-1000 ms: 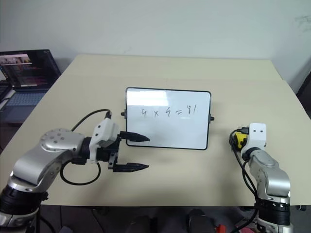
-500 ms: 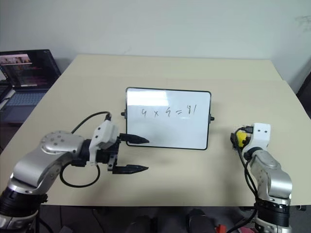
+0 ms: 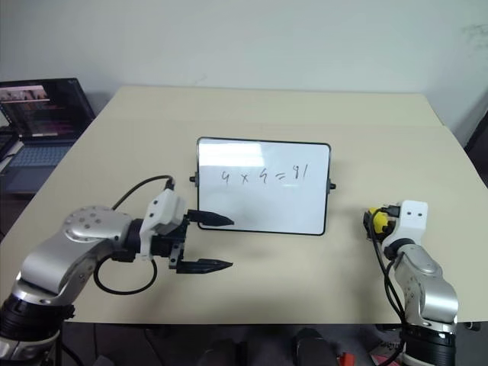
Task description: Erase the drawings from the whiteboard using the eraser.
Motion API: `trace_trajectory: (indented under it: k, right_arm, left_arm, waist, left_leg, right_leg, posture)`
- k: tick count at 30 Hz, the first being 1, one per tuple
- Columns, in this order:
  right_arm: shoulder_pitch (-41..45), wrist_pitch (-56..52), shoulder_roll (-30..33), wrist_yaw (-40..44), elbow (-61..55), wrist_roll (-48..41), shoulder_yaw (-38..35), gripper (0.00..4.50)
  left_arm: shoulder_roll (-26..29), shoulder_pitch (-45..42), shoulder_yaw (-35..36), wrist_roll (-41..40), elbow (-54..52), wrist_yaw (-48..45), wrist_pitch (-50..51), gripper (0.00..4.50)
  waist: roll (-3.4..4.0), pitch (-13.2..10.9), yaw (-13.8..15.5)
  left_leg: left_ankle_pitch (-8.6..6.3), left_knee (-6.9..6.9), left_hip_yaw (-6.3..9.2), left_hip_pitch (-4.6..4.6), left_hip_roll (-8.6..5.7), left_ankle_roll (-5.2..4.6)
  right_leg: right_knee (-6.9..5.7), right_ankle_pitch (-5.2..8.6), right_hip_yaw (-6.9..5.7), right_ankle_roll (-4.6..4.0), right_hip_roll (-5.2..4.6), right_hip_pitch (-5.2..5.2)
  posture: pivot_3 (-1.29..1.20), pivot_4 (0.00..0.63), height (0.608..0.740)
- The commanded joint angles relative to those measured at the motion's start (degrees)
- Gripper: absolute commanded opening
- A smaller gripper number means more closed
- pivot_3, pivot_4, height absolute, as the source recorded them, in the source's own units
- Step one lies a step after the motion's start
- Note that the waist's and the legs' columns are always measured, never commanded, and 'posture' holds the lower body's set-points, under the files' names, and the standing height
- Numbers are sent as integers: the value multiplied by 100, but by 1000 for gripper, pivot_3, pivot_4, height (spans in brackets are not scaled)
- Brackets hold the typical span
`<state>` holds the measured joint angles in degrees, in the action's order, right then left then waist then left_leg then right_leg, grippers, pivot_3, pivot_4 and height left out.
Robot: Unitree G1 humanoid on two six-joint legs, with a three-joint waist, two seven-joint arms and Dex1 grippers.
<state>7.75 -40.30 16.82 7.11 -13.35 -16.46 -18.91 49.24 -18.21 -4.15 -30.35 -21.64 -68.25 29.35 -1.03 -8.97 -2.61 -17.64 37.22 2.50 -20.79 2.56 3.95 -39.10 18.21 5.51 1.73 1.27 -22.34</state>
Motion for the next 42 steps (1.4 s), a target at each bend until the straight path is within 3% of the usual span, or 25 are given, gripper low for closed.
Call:
trace_trajectory:
  k: [1,42]
  right_arm:
    - [73,150,-23,-51,-47,-7,-37,4301]
    - [-83,953,-238,-173,280,160,101,4301]
  left_arm:
    - [45,-35,153,-37,-103,-37,-96,4500]
    - [22,-114,73,34,-78,-138,-225,4500]
  waist:
    - [0,0,0]
    - [0,0,-31]
  left_leg:
    - [0,0,0,0,0,0]
    - [0,1,0,1,0,0]
  right_leg:
    - [0,0,0,0,0,0]
    - [-2,0,0,0,0,0]
  posture:
    - [0,150,740]
    - [0,150,740]
